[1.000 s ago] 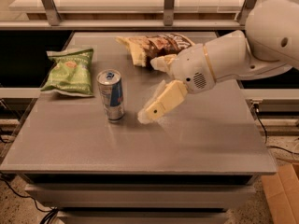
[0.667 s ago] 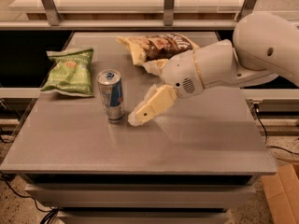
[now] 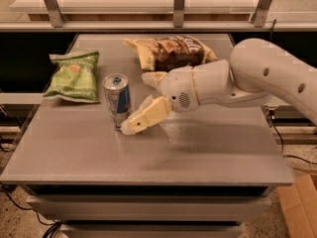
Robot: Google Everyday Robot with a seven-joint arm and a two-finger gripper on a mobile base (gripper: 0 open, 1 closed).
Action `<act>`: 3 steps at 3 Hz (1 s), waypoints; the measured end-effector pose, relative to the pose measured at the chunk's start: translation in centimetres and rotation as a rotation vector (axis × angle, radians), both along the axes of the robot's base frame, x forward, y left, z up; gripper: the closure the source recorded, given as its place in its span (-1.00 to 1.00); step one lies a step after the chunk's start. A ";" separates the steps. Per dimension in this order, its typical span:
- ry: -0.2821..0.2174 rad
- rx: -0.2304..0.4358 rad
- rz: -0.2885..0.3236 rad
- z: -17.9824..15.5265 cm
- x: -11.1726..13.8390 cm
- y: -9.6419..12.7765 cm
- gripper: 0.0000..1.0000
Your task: Knock redbull can over
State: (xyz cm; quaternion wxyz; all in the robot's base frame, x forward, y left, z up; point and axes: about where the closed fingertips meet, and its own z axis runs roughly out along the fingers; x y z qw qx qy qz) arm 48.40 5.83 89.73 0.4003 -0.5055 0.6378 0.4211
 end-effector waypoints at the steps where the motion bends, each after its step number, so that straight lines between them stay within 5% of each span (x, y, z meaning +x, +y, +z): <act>1: 0.002 0.048 0.002 0.3 -0.1 1.3 -1.00; 3: -0.011 0.086 0.028 1.1 -0.8 3.7 -0.20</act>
Offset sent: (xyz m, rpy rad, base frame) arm -0.0053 0.0379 0.0137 0.1044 -0.0211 0.0167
